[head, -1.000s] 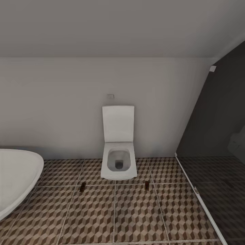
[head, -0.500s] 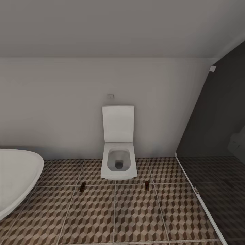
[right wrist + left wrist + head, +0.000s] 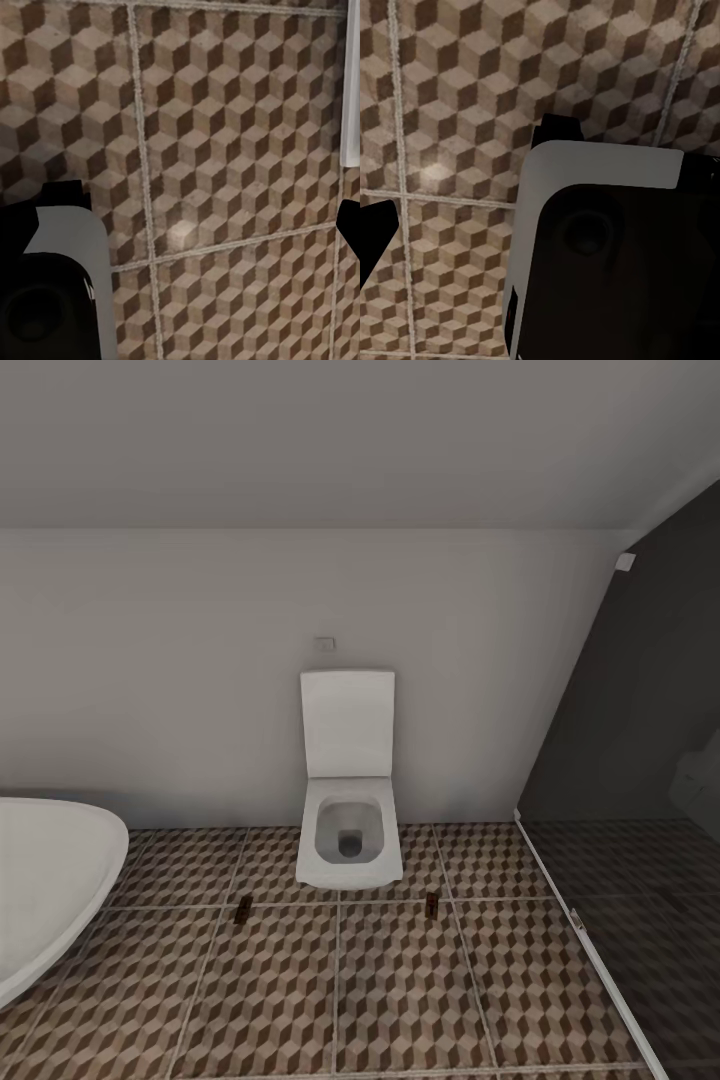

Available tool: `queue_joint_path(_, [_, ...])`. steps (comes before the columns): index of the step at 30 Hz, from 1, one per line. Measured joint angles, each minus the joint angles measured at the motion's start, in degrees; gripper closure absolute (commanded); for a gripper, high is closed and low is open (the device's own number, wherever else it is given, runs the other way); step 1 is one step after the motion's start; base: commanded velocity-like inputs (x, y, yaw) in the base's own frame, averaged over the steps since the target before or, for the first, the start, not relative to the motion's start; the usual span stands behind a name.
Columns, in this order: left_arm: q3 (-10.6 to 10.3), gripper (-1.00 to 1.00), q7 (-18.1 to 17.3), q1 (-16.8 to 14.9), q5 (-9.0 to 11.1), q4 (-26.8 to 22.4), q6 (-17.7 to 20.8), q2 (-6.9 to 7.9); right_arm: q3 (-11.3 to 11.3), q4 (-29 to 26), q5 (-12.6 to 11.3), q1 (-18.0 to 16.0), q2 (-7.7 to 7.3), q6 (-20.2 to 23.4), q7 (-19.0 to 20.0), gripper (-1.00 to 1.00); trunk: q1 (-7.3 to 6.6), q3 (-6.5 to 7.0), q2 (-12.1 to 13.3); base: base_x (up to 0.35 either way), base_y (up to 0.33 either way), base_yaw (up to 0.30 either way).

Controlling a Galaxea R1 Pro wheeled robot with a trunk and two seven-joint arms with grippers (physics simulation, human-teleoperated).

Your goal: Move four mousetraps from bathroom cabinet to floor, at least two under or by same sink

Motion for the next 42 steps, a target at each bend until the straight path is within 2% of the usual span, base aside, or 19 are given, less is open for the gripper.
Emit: queue_joint_path(42, [0.0, -1.0, 0.0, 0.0, 0.0, 0.0, 0.0, -0.01, 0.0, 0.0, 0.0, 0.0, 0.01, 0.0, 0.0, -1.0, 0.0, 0.0, 0.0, 0.0, 0.0, 0.0])
